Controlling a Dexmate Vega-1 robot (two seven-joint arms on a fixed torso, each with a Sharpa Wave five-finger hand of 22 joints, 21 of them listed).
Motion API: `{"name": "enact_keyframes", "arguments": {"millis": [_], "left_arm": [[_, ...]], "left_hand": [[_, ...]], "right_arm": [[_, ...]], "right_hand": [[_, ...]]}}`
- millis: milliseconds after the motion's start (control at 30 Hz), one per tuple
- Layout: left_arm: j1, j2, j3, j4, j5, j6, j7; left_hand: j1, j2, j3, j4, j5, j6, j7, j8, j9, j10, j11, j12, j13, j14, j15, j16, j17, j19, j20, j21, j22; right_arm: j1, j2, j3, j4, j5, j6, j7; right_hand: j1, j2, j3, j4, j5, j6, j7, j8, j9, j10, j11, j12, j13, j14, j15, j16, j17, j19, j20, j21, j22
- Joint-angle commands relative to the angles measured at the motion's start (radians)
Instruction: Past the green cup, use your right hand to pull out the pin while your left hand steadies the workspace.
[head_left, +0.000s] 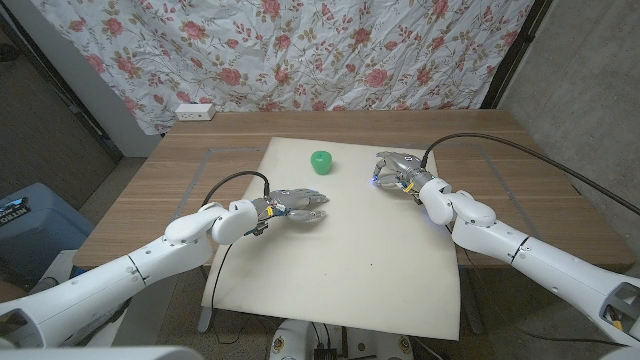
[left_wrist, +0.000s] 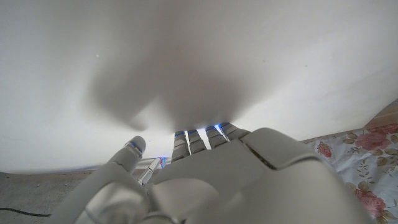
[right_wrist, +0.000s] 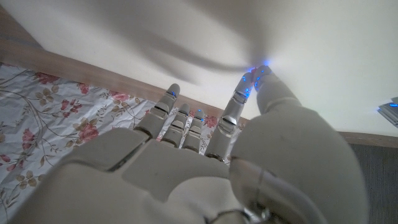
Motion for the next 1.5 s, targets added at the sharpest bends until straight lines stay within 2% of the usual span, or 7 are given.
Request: {"name": "enact_keyframes", "arguments": {"millis": [33,700,1133,1500], "left_arm": [[-0.002,-0.004,0.004,0.002,0.001,0.004,-0.003],[-0.01,0.0,0.007,0.005,-0.002,-0.004,-0.015],[-0.016,-0.003,0.009,0.015,-0.005,-0.015,-0.017],[0.004,0.004,0.003,-0.003,-0.008,0.008,-0.014]], "left_hand": [[0.012,0.095,0.006,0.0,0.0,0.006,0.001,0.007,0.003,0.011,0.0,0.007,0.004,0.007,-0.072,0.007,0.003,0.007,-0.122,0.005,0.005],[0.014,0.09,0.013,-0.007,-0.001,0.007,0.0,0.007,0.003,0.018,0.001,0.008,0.004,0.006,-0.071,0.006,0.002,0.007,-0.124,0.005,0.004],[0.015,0.088,0.017,-0.011,-0.002,0.006,0.0,0.006,0.003,0.019,0.001,0.008,0.004,0.006,-0.071,0.006,0.002,0.008,-0.124,0.005,0.004],[0.015,0.088,0.02,-0.013,-0.002,0.005,-0.002,0.006,0.003,0.02,0.002,0.007,0.004,0.006,-0.07,0.006,0.002,0.008,-0.125,0.004,0.004]], "right_arm": [[0.0,0.003,0.005,0.007,0.014,0.007,-0.009],[-0.013,0.002,0.029,0.013,0.082,0.029,-0.025],[-0.02,-0.008,0.035,-0.007,0.094,0.023,-0.021],[-0.017,-0.005,0.04,-0.009,0.11,0.023,-0.017]], "right_hand": [[0.007,0.011,0.003,0.0,-0.003,0.02,-0.001,0.015,0.006,0.015,0.0,0.008,0.003,0.015,-0.024,0.007,0.006,0.011,-0.004,0.0,0.001],[0.017,0.037,0.001,0.006,0.0,0.072,0.0,0.04,0.012,0.033,-0.009,0.007,0.003,0.019,-0.035,0.011,0.012,0.021,-0.013,0.0,0.002],[0.015,0.041,-0.004,0.008,0.0,0.086,0.0,0.045,0.012,0.039,-0.012,0.006,0.003,0.017,-0.034,0.012,0.015,0.02,-0.013,-0.002,0.002],[0.013,0.043,-0.007,0.008,0.001,0.092,0.0,0.046,0.011,0.046,-0.014,0.006,0.003,0.016,-0.033,0.012,0.016,0.019,-0.012,-0.003,0.002]]}}
